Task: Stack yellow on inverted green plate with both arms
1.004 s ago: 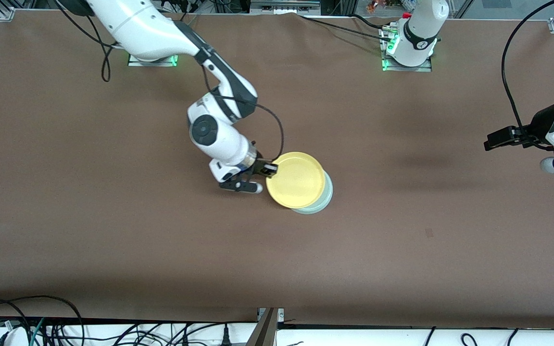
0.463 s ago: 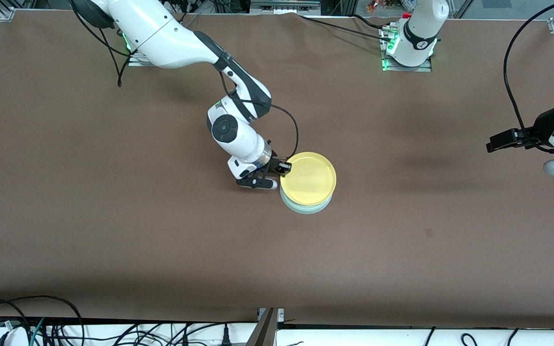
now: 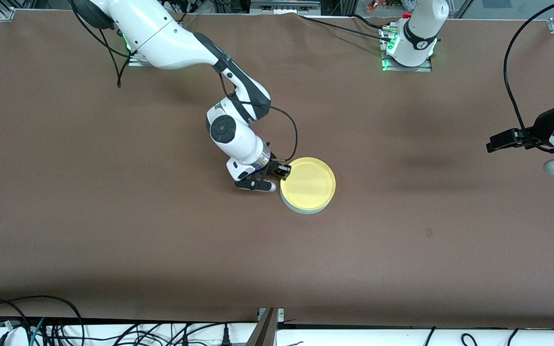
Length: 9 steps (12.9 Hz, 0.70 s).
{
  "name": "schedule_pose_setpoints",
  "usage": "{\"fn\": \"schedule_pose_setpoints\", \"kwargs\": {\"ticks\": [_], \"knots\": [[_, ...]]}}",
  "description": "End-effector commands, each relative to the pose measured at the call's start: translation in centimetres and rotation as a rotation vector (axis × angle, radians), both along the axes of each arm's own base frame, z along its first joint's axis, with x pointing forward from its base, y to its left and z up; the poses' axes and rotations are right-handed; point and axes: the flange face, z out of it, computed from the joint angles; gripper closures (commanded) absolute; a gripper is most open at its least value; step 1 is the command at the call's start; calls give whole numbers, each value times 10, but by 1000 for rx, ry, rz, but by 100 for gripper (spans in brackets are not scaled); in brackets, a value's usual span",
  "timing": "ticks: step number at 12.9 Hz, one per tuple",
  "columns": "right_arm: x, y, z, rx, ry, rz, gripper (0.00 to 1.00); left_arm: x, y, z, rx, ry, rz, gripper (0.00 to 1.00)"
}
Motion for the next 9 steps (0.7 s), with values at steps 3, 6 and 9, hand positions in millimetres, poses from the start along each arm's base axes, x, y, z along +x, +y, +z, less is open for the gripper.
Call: {"fn": "schedule_pose_setpoints", "kwargs": {"ticks": [3,6,9], "knots": [[13,-7,61,-18,-46,-1,0,4,1,6,-11,-6,-11,0],[34,-63,141,-144,6,-22,0,4,1,6,-11,-6,-11,0],[50,-149,202,-273,89,-76,0,4,-1,6,-11,-5,-14,0]]}}
